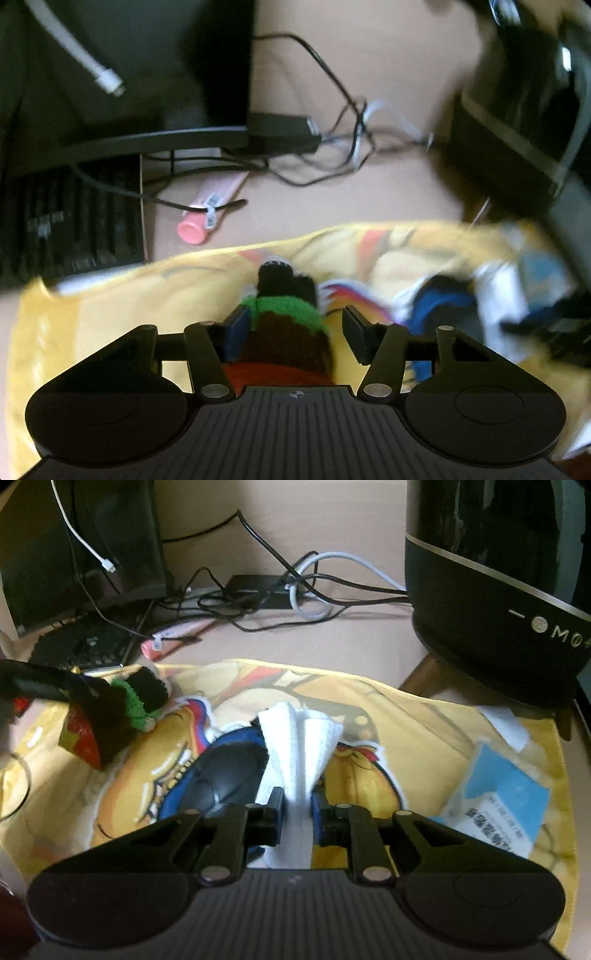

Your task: Organize soft objects

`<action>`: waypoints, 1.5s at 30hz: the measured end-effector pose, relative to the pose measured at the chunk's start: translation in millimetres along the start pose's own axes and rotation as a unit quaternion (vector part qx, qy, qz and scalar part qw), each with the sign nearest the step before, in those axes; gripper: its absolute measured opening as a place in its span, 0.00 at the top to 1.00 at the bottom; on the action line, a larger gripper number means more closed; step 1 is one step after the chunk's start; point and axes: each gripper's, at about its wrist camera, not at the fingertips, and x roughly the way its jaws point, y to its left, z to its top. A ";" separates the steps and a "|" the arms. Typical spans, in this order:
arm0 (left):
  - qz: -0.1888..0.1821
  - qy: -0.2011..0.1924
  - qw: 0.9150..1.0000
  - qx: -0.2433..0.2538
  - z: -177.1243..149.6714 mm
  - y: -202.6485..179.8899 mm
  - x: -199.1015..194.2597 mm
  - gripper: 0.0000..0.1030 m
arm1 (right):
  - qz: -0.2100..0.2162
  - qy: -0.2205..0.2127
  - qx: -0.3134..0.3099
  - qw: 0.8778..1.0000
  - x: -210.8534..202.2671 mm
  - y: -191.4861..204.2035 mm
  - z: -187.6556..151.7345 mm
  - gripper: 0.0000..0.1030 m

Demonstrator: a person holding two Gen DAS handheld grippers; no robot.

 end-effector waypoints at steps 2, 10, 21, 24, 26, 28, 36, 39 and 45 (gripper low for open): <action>-0.012 -0.007 0.999 -0.032 -5.1 -3.5 -6.9 0.34 | -0.014 0.004 -0.004 1.000 1.0 -4.0 -3.4 0.83; -0.036 0.012 0.997 -0.060 -18.0 -14.4 -1.9 0.10 | -0.047 -0.011 0.029 0.998 -18.5 -30.2 -10.6 0.68; -0.045 0.020 0.997 -0.064 -17.5 -13.2 -0.5 0.06 | -0.186 -0.043 0.081 0.978 -27.1 -84.8 -16.0 0.18; -0.030 0.011 0.997 -0.072 -15.8 -5.2 -7.3 0.06 | -0.144 -0.033 0.140 0.979 -16.7 -96.5 -21.7 0.44; -0.024 0.002 0.997 -0.079 -14.6 -2.4 -14.2 0.05 | -0.127 -0.040 0.144 0.981 -18.9 -92.7 -20.5 0.46; -0.023 -0.005 0.996 -0.085 -13.4 -2.7 -19.6 0.03 | -0.103 -0.043 0.130 0.985 -21.5 -84.8 -17.0 0.47; 0.011 0.006 0.995 -0.099 -25.7 -23.9 -26.3 0.01 | -0.099 -0.027 0.089 0.991 -17.8 -56.3 -15.5 0.37; 0.030 0.032 0.995 -0.089 -36.8 -34.5 -26.8 0.00 | -0.121 -0.053 0.072 0.989 -38.6 -47.9 -13.3 0.20; 0.026 0.049 0.996 -0.077 -58.8 -61.6 -35.8 0.00 | -0.074 -0.132 0.108 0.983 -85.5 -24.5 -11.7 0.00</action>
